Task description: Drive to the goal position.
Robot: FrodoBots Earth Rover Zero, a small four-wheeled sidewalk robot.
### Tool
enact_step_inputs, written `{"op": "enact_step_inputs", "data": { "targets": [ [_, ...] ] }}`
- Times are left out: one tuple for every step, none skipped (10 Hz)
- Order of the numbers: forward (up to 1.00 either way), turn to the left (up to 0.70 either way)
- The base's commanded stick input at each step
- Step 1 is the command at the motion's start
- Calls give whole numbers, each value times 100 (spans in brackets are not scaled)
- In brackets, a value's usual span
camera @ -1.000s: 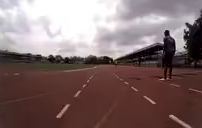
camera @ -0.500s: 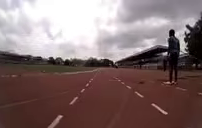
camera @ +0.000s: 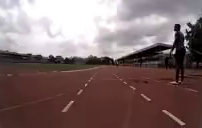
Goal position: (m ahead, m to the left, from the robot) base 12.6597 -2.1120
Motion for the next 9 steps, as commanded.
{"op": "enact_step_inputs", "data": {
  "targets": [
    [70, 0],
    [70, 0],
    [70, 0],
    [70, 0],
    [70, 0],
    [70, 0],
    [70, 0],
    [70, 0],
    [70, 0]
  ]
}}
